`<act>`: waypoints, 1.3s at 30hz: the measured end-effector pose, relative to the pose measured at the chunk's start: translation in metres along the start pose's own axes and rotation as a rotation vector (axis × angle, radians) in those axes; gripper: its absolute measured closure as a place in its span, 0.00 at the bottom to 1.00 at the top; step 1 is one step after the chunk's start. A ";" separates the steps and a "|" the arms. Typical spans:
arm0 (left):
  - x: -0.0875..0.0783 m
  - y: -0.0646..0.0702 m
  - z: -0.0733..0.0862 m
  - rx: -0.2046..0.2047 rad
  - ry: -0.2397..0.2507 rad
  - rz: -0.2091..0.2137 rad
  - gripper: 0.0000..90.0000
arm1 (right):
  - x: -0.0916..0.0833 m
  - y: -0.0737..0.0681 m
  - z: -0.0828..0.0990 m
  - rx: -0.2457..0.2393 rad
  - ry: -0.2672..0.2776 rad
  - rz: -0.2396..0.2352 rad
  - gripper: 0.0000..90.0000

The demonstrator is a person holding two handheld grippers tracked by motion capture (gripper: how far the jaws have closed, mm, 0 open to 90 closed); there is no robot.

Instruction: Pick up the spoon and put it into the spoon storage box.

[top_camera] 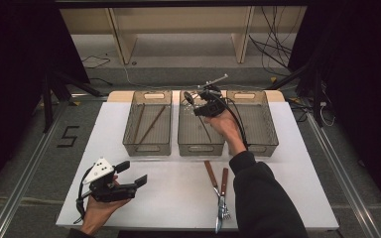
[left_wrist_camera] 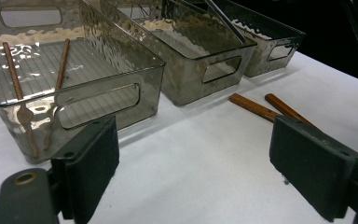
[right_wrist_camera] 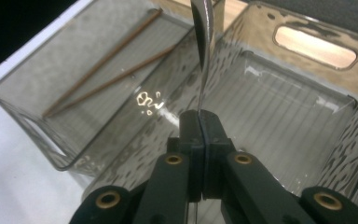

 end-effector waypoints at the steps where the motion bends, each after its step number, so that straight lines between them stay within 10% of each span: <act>1: 0.000 0.000 0.000 0.001 0.000 0.000 0.17 | 0.002 0.001 0.001 0.004 -0.004 0.002 1.00; 26: 0.000 0.000 0.000 0.006 -0.009 0.003 0.17 | 0.018 0.019 0.006 0.076 -0.008 0.056 0.99; 39: 0.000 0.000 0.000 0.005 -0.010 0.003 0.17 | 0.002 0.014 0.011 0.040 0.020 0.020 0.66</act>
Point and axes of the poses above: each handheld gripper's, and its own axes: x roughly forward along the jaws, z roughly out of its underside, y roughly to its right, the point moved 2 cm from there along x, roughly forward along the jaws, and after that the axes turned 8 degrees about -z, right-handed, at the moved point
